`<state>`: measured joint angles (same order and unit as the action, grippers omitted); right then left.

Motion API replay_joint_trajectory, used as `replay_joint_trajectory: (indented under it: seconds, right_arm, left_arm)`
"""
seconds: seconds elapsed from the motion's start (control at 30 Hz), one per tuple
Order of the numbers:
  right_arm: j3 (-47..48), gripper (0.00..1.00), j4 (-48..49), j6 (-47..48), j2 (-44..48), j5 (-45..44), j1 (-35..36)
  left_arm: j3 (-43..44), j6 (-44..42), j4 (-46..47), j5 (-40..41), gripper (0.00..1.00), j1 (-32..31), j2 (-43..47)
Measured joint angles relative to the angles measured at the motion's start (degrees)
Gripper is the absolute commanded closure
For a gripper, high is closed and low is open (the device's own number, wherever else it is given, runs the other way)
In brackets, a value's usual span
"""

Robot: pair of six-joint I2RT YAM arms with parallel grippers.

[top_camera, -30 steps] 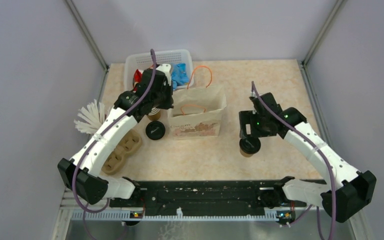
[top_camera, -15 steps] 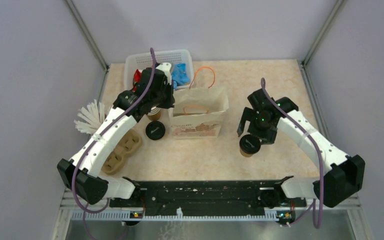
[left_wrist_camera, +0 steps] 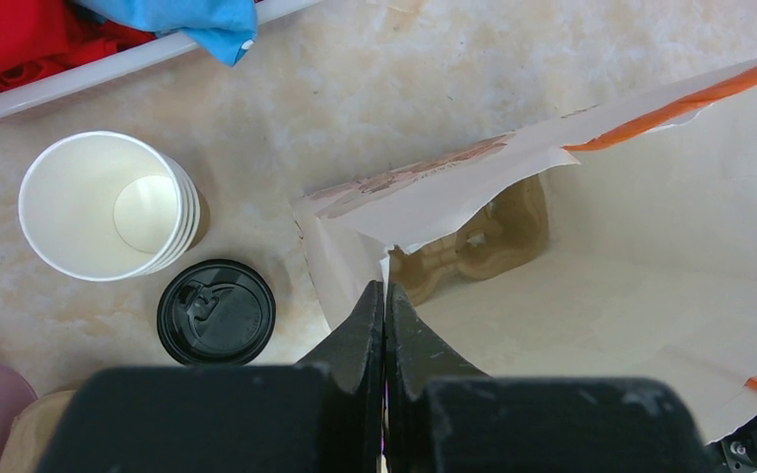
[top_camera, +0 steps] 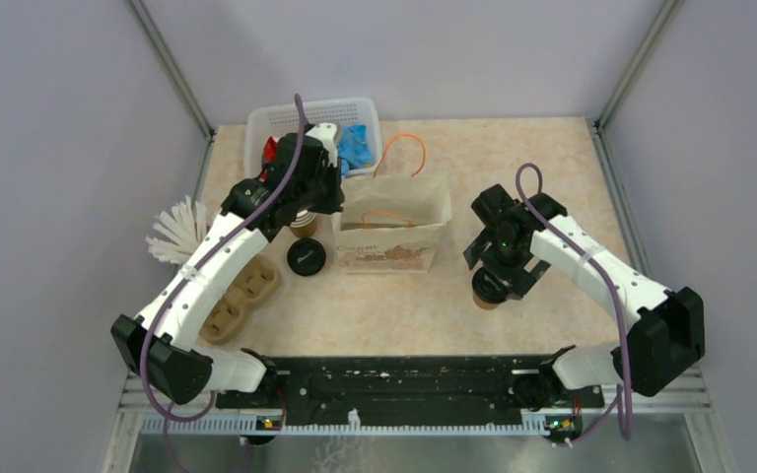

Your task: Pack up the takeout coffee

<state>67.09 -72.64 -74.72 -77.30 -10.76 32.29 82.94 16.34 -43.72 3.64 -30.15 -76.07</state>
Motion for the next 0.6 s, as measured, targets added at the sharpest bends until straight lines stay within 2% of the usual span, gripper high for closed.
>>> replay_joint_trajectory:
  seconds: [0.37,0.6]
  right_arm:
    - [-3.04,0.14,1.99,-0.94,0.0,-3.39,0.09]
    - [-4.48,0.14,4.11,-0.72,0.02,-3.98,0.09]
  left_arm:
    - [-0.02,-0.26,0.0,0.04,0.97,0.0,0.66]
    - [-0.02,-0.63,0.0,0.07,0.97,0.0,0.66]
